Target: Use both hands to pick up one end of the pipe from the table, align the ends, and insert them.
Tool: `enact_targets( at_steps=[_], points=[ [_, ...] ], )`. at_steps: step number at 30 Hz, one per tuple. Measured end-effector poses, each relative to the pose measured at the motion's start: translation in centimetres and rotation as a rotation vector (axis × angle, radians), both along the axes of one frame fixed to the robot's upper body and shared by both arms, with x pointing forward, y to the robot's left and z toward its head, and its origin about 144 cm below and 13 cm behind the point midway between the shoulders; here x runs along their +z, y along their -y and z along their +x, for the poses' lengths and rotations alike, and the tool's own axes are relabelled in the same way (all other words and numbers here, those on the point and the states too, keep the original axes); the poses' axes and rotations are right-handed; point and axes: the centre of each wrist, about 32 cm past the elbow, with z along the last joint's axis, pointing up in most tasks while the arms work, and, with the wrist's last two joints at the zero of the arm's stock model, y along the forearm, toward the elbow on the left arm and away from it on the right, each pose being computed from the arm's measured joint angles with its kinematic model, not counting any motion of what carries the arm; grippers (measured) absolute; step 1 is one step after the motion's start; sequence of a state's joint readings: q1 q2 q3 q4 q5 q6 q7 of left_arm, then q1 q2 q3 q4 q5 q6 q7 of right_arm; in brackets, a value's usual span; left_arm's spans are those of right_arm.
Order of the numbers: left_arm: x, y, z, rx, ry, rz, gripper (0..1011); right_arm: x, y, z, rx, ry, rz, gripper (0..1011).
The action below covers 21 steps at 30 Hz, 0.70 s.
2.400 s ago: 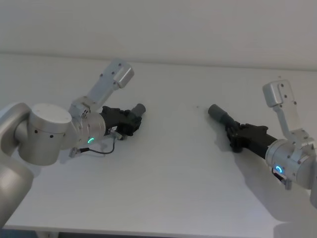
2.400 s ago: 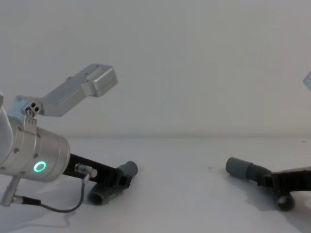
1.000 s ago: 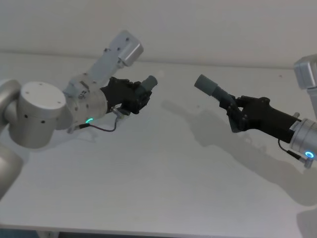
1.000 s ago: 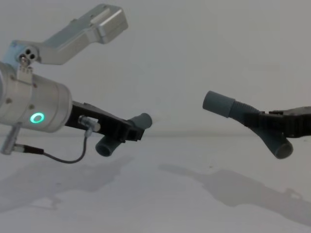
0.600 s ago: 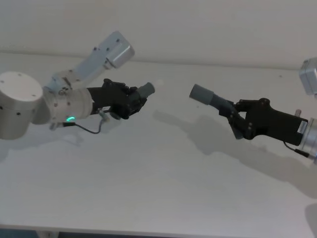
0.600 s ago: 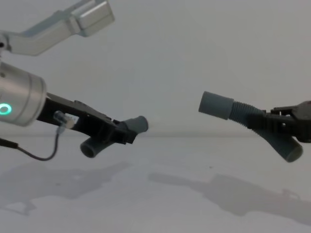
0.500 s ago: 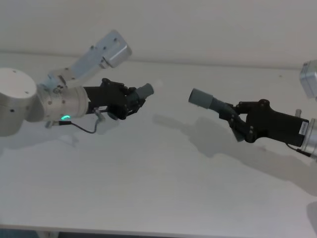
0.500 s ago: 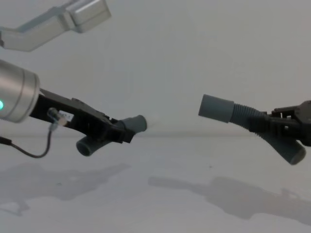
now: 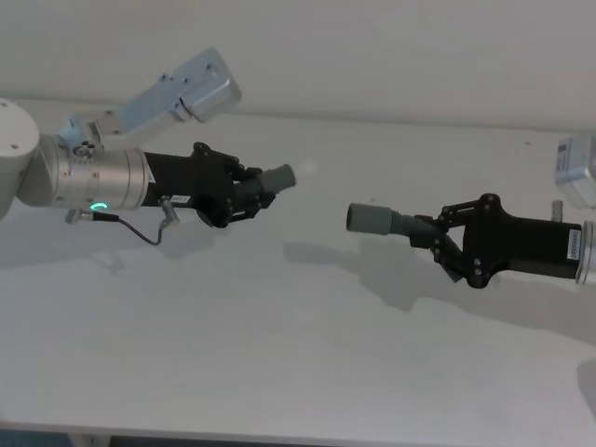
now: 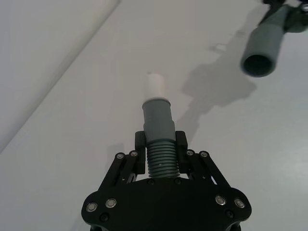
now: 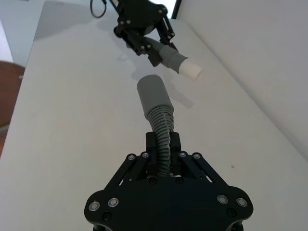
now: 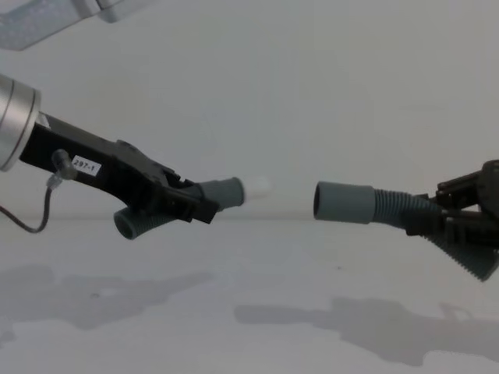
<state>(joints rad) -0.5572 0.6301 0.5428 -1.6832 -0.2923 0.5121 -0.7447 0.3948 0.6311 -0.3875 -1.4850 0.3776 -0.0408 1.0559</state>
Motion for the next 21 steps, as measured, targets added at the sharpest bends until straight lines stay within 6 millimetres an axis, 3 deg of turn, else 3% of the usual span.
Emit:
enact_targets(
  at_steps=[21],
  points=[
    [1.5, -0.6, 0.5, -0.208, -0.04, 0.066, 353, 0.7, -0.5, 0.6, 0.038, 0.051, -0.044, 155]
  ],
)
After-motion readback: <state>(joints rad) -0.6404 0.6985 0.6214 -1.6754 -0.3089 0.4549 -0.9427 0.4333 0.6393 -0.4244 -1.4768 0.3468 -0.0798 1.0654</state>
